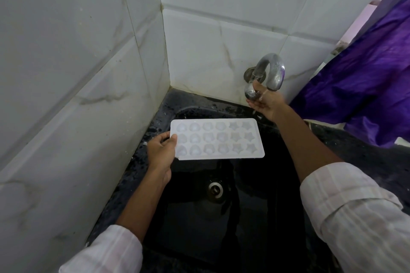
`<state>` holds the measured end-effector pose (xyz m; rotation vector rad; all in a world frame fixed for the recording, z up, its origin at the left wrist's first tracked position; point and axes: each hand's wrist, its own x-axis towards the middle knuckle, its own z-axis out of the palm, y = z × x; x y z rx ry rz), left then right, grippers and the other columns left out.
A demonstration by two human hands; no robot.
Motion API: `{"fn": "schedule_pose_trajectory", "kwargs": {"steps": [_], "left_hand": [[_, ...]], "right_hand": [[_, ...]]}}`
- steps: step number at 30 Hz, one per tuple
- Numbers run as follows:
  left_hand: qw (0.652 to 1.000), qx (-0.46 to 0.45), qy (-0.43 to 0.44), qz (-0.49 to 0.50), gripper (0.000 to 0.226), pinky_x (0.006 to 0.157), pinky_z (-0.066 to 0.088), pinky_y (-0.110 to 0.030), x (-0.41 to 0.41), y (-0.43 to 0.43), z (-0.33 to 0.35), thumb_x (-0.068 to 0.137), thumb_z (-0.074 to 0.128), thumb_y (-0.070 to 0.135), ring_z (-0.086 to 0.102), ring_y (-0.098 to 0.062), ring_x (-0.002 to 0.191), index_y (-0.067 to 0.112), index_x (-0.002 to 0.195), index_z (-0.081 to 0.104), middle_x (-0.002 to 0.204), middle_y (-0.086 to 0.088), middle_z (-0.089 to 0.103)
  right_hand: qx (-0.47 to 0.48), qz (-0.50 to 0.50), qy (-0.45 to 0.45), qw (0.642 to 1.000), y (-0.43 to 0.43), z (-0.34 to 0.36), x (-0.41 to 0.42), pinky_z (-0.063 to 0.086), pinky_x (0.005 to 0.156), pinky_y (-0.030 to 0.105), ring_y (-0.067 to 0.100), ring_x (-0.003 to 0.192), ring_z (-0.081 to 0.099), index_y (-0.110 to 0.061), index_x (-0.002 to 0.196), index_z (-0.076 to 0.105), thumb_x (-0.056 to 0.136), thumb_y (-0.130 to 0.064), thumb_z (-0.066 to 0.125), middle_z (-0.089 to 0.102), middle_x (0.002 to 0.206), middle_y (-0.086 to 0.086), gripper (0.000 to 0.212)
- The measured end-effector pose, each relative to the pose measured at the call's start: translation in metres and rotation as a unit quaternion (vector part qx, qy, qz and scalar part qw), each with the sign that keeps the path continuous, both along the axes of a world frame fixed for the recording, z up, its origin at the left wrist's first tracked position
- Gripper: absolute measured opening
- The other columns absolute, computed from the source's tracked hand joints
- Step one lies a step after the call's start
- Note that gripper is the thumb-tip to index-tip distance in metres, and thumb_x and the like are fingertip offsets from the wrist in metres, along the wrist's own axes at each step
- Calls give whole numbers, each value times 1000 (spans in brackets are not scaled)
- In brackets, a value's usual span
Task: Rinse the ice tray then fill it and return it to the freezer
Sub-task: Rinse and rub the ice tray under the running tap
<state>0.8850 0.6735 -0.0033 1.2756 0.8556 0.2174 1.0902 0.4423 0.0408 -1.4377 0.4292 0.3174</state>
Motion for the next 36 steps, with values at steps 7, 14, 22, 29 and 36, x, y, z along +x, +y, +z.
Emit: {"fn": "schedule_pose_trajectory", "kwargs": {"steps": [7, 14, 22, 29, 36], "left_hand": [[1000, -2, 0, -1, 10, 69, 56, -32, 1, 0, 0, 99, 59, 10, 70, -20, 78, 9, 104, 68, 93, -7, 73], [1000, 7, 17, 12, 14, 71, 59, -36, 2, 2, -3, 98, 60, 10, 71, -23, 84, 6, 108, 69, 99, -8, 74], [999, 24, 13, 46, 18, 72, 57, -34, 3, -6, -6, 96, 61, 10, 70, -25, 86, 2, 111, 68, 102, -13, 73], [999, 43, 3, -16, 17, 81, 60, -42, -10, -22, -2, 98, 59, 14, 71, -24, 91, 6, 113, 59, 97, -3, 72], [998, 37, -3, -43, 20, 82, 60, -44, -23, -24, -1, 99, 58, 16, 72, -22, 93, 6, 116, 56, 101, -4, 72]], "right_hand": [[1, 10, -9, 1000, -1, 0, -1, 61, 70, 32, 25, 91, 71, -5, 104, 65, 79, -35, 83, 71, 109, 17, 43], [-94, 17, -10, 995, -2, 4, -43, 59, 83, 35, 17, 80, 67, -5, 112, 66, 96, -52, 56, 71, 96, 7, 51], [-146, 71, -59, 985, 0, -29, -126, 60, 88, 41, 22, 93, 73, -20, 101, 72, 96, -24, 62, 76, 100, 3, 12], [-160, -23, -37, 986, 2, -21, -119, 53, 59, 25, 15, 69, 63, -10, 105, 71, 89, -11, 66, 70, 84, 3, 16], [-162, -5, 22, 987, 5, -3, -108, 50, 47, 20, 14, 61, 59, -13, 100, 67, 88, -6, 67, 66, 82, 4, 14]]}}
